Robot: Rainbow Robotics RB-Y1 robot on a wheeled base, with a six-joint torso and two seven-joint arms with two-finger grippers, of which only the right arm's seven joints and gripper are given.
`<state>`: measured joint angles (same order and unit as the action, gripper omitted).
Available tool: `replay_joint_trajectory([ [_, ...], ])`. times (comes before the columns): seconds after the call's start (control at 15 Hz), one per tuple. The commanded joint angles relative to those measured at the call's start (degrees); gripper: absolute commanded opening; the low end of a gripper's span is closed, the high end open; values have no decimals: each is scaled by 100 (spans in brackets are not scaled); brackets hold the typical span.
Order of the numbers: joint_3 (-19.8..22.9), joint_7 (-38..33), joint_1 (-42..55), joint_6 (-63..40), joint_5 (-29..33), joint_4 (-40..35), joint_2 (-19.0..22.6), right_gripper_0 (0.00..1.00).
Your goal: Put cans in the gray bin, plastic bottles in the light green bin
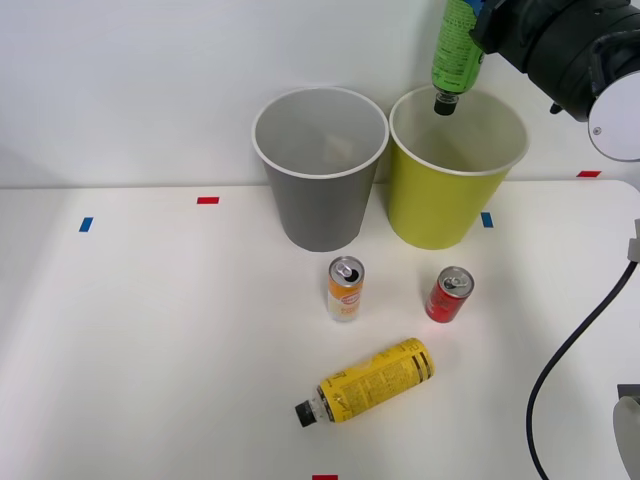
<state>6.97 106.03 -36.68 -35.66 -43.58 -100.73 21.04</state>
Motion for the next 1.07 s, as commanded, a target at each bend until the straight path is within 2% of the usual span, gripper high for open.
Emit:
replay_joint_trajectory([
  [0.07,-100,23,-41,323,7,221,-74,0],
  [0.33,-108,85,-68,341,69,273,-91,0],
  [0.4,-100,85,-68,341,69,273,-109,34],
  [0.47,-108,85,-68,341,69,273,-100,73],
  [0.53,-126,93,-59,341,60,273,-109,100],
  [0.8,-205,173,73,341,-327,203,-91,100],
  [0.93,-205,252,354,341,-327,-105,6,100],
  [1.07,-214,287,934,341,-327,-729,155,100],
])
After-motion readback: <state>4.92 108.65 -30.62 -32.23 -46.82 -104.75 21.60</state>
